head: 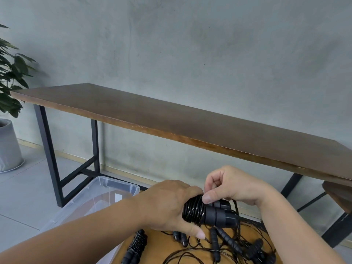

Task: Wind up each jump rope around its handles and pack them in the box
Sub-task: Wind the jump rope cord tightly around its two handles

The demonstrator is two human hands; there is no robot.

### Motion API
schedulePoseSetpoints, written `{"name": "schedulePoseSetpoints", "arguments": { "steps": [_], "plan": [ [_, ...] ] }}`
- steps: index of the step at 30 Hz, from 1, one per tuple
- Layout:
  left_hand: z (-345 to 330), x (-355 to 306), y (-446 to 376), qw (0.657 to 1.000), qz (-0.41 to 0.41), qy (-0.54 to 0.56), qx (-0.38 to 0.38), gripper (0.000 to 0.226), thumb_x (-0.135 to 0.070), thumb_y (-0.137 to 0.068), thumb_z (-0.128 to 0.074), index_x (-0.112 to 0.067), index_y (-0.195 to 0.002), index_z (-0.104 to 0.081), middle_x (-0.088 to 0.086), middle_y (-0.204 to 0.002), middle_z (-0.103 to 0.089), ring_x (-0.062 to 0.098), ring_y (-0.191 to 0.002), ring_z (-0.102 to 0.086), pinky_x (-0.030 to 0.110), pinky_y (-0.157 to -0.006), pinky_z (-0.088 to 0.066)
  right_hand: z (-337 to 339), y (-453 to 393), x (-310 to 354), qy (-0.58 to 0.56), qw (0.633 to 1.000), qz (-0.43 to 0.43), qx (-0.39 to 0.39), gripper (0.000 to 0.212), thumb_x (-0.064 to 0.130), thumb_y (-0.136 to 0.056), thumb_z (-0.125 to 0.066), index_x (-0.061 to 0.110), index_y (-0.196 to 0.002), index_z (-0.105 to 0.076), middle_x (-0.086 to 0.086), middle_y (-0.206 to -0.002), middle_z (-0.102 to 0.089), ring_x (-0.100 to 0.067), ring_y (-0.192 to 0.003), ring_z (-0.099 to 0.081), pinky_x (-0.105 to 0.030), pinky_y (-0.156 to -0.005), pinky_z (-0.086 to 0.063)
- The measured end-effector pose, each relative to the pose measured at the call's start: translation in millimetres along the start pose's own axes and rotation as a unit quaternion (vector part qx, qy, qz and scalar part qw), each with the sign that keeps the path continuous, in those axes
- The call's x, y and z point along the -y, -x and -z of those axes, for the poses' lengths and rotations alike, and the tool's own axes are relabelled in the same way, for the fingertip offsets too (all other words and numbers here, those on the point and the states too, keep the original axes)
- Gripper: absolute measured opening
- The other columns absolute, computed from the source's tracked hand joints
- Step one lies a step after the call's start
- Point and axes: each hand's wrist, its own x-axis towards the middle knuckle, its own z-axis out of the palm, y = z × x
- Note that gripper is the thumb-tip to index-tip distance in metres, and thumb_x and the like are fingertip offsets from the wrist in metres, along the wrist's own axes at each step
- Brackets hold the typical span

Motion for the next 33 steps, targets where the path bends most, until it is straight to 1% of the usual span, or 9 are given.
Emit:
{"name": "schedulePoseSetpoints", "arguments": {
  "steps": [9, 13, 14, 17, 20, 22, 24, 29, 33],
  "plan": [
    [-5.1, -7.9, 5.1, 0.997, -0.013, 0.072, -0.024, 0.055, -0.065, -0.087, -0.057, -0.034, -0.13, -0.044, -0.011, -0.105, -0.059, 0.008, -0.095, -0.053, 0.032, -0.089, -0.048, -20.8, -16.5, -41.9, -0.33, 0.941, 0.01, 0.074, 0.048, 0.047, -0.053, -0.094, 0.014, -0.077, -0.067, -0.002, -0.075, -0.068, -0.013, -0.066, -0.065, -0.023, -0.06, -0.054],
    [-13.5, -9.0, 4.0, 0.978, 0.016, 0.196, -0.069, 0.056, -0.062, -0.087, -0.06, -0.045, -0.135, -0.039, -0.024, -0.098, -0.056, -0.004, -0.094, -0.055, 0.01, -0.075, -0.043, -44.5, -12.8, -45.7, -0.496, 0.867, -0.028, -0.026, 0.063, 0.037, -0.025, -0.102, 0.004, -0.073, -0.077, -0.013, -0.082, -0.073, -0.022, -0.072, -0.072, -0.037, -0.072, -0.058],
    [-15.5, -8.8, 2.7, 0.975, 0.031, 0.204, -0.078, 0.059, -0.063, -0.086, -0.059, -0.046, -0.137, -0.036, -0.026, -0.097, -0.054, -0.008, -0.092, -0.054, 0.008, -0.072, -0.041, -51.1, -11.0, -42.0, -0.532, 0.845, -0.042, -0.048, 0.06, 0.035, -0.028, -0.102, 0.003, -0.073, -0.079, -0.017, -0.087, -0.074, -0.025, -0.078, -0.074, -0.042, -0.079, -0.056],
    [-19.4, -5.7, -0.8, 0.973, 0.077, 0.2, -0.089, 0.072, -0.068, -0.084, -0.057, -0.042, -0.144, -0.027, -0.025, -0.098, -0.051, -0.008, -0.089, -0.052, 0.009, -0.072, -0.041, -68.2, -15.4, -40.8, -0.56, 0.821, -0.043, -0.105, 0.027, 0.032, -0.077, -0.077, 0.006, -0.078, -0.08, -0.017, -0.092, -0.073, -0.027, -0.084, -0.071, -0.039, -0.08, -0.051],
    [-19.0, -0.9, -2.1, 0.973, 0.086, 0.192, -0.092, 0.094, -0.071, -0.081, -0.057, -0.048, -0.149, 0.003, -0.015, -0.1, -0.058, 0.003, -0.09, -0.056, 0.021, -0.08, -0.048, -82.4, -17.0, -41.6, -0.587, 0.796, -0.035, -0.141, 0.02, 0.017, -0.073, -0.071, 0.002, -0.086, -0.07, -0.016, -0.086, -0.056, -0.02, -0.069, -0.046, -0.027, -0.058, -0.031],
    [-17.8, 2.2, -1.6, 0.979, 0.075, 0.166, -0.087, 0.09, -0.072, -0.082, -0.055, -0.058, -0.146, 0.005, -0.011, -0.111, -0.06, 0.007, -0.097, -0.056, 0.03, -0.089, -0.049, -88.8, -15.3, -43.6, -0.595, 0.787, -0.029, -0.162, 0.021, 0.012, -0.076, -0.064, 0.002, -0.095, -0.062, -0.014, -0.084, -0.049, -0.016, -0.064, -0.034, -0.025, -0.051, -0.022],
    [-16.9, 2.4, -1.1, 0.983, 0.056, 0.15, -0.09, 0.075, -0.071, -0.083, -0.055, -0.062, -0.142, -0.009, -0.014, -0.121, -0.057, 0.007, -0.105, -0.053, 0.031, -0.094, -0.048, -93.1, -13.5, -42.2, -0.577, 0.793, -0.029, -0.193, 0.008, 0.005, -0.092, -0.052, 0.004, -0.097, -0.058, -0.013, -0.078, -0.049, -0.014, -0.059, -0.033, -0.024, -0.046, -0.022],
    [-21.8, 11.6, -8.5, 0.988, 0.062, 0.072, -0.121, 0.065, -0.064, -0.087, -0.058, -0.046, -0.14, -0.025, -0.013, -0.116, -0.056, 0.006, -0.096, -0.049, 0.023, -0.083, -0.044, -111.0, -0.3, -34.5, -0.461, 0.855, -0.09, -0.222, 0.026, 0.019, -0.106, -0.04, 0.001, -0.1, -0.058, -0.002, -0.058, -0.046, -0.01, -0.046, -0.027, -0.024, -0.044, -0.017],
    [-18.1, 30.4, -12.7, 0.987, 0.081, -0.01, -0.137, 0.067, -0.061, -0.086, -0.06, -0.036, -0.138, -0.026, -0.006, -0.116, -0.057, 0.008, -0.096, -0.048, 0.023, -0.081, -0.043, -115.9, 11.9, -26.5, -0.135, 0.963, -0.106, -0.209, 0.034, 0.033, -0.106, -0.036, 0.019, -0.095, -0.065, 0.007, -0.058, -0.05, 0.0, -0.044, -0.038, -0.016, -0.047, -0.029]
  ]
}}
